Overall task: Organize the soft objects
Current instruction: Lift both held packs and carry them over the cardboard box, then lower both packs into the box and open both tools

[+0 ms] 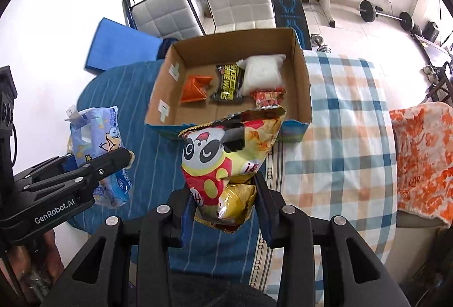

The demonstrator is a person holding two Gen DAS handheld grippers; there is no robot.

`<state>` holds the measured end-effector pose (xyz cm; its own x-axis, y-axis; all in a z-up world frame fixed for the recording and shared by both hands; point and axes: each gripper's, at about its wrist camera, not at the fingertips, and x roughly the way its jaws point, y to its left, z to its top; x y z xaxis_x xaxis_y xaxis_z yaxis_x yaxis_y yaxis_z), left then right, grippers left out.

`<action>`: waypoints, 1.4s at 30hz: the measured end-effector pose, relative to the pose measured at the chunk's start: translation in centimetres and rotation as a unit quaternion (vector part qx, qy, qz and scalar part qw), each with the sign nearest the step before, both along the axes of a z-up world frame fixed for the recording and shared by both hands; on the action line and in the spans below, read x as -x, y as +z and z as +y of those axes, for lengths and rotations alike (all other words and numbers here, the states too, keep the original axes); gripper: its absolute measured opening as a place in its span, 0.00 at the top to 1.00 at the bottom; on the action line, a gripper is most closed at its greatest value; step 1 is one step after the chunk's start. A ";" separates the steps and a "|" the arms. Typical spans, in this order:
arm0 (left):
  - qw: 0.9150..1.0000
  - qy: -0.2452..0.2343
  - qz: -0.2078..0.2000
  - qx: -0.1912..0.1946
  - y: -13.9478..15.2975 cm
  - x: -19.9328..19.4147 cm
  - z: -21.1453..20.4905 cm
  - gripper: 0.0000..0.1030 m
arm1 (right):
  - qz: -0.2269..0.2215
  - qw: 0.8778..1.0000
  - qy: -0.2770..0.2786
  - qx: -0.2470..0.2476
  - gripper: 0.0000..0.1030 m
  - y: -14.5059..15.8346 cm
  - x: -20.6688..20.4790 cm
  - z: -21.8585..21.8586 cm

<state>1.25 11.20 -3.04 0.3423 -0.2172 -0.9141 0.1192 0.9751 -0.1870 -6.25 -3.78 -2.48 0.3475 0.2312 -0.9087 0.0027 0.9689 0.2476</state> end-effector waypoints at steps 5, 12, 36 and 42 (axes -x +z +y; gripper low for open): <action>1.000 -0.006 -0.014 0.002 1.2 -0.2 -0.1 0.54 | 0.002 1.000 0.001 -0.012 0.61 0.3 -0.3 -0.1; 1.000 -0.004 -0.015 -0.009 0.5 -2.2 -0.1 0.54 | 0.004 1.000 0.002 -0.030 0.61 -0.1 -2.0 -0.3; 0.977 -0.026 0.211 -0.015 -15.9 -20.3 1.3 0.54 | 0.124 0.991 0.012 -0.051 0.61 -15.4 -20.2 1.0; 0.956 -0.034 0.291 -0.027 -21.8 -22.6 0.6 0.54 | 0.179 0.981 0.022 -0.066 0.61 -21.0 -22.2 2.1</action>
